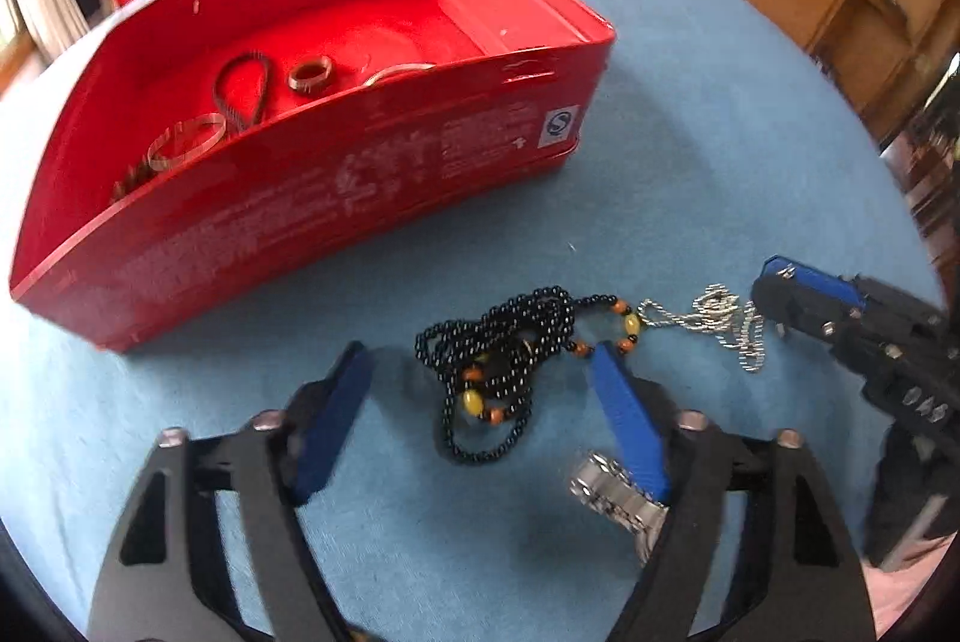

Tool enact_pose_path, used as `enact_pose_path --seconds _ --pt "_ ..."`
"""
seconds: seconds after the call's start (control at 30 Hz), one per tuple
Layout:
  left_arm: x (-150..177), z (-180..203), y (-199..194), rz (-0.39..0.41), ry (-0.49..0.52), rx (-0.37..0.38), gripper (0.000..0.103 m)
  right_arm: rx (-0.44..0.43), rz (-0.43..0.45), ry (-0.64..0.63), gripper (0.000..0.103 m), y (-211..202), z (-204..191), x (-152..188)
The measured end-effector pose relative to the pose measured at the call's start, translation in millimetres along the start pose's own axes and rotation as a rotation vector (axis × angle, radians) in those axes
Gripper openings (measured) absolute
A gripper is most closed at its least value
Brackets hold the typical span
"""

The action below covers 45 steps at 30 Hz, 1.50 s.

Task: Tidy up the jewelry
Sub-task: 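Grasp the black bead necklace with left tool while right tool grasps silver chain, then lift the necklace and chain and carry both over the red tin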

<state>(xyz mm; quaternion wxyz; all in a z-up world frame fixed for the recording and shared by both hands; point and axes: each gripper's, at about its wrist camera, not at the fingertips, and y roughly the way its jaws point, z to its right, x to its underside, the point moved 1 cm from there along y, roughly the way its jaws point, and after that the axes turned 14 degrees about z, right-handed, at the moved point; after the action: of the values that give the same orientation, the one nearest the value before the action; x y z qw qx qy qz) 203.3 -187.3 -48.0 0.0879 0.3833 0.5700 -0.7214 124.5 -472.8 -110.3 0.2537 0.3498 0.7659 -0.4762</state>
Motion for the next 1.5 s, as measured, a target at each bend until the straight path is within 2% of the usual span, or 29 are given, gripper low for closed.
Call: enact_pose_path --seconds 0.1,0.17,0.27,0.4,0.47,0.6,0.7,0.77,0.8,1.0,1.23,1.4,1.5 --pt "0 8 0 0.017 0.039 -0.009 0.047 -0.040 -0.014 0.037 0.025 7 2 -3" --pt "0 12 -1 0.028 0.059 -0.018 0.025 -0.050 -0.020 0.044 0.028 8 2 -5" --pt "1 13 -1 0.041 0.067 -0.018 0.021 -0.020 -0.005 0.024 0.033 5 -1 -6" --pt "5 0 -7 0.049 0.023 -0.014 0.020 -0.020 0.002 0.005 0.036 2 -5 -8" --pt "7 -5 -16 0.062 0.015 -0.012 0.020 -0.013 -0.007 -0.043 0.042 3 -16 -7" --pt "12 -13 -35 0.096 -0.013 -0.004 0.020 0.010 -0.043 -0.086 0.043 7 -27 -5" --pt "13 -29 -48 0.117 -0.037 0.001 0.020 0.056 -0.054 -0.052 0.043 5 -22 -3" --pt "16 -43 -59 0.136 -0.050 -0.004 0.020 0.098 -0.054 -0.014 0.054 0 -14 -1" --pt "16 -47 -61 0.139 -0.056 -0.006 0.020 0.113 -0.062 0.011 0.056 -2 -10 1" --pt "23 -68 -66 0.140 -0.106 -0.018 0.020 0.044 -0.106 0.073 0.057 11 -18 4" --pt "27 -78 -64 0.126 -0.139 -0.001 0.020 0.124 -0.107 -0.029 0.057 37 -44 -4" --pt "26 -81 -63 0.124 -0.148 0.018 0.020 0.186 -0.089 -0.177 0.057 41 -66 8" --pt "28 -82 -63 0.120 -0.156 0.024 0.020 0.187 -0.079 -0.229 0.058 37 -71 17"
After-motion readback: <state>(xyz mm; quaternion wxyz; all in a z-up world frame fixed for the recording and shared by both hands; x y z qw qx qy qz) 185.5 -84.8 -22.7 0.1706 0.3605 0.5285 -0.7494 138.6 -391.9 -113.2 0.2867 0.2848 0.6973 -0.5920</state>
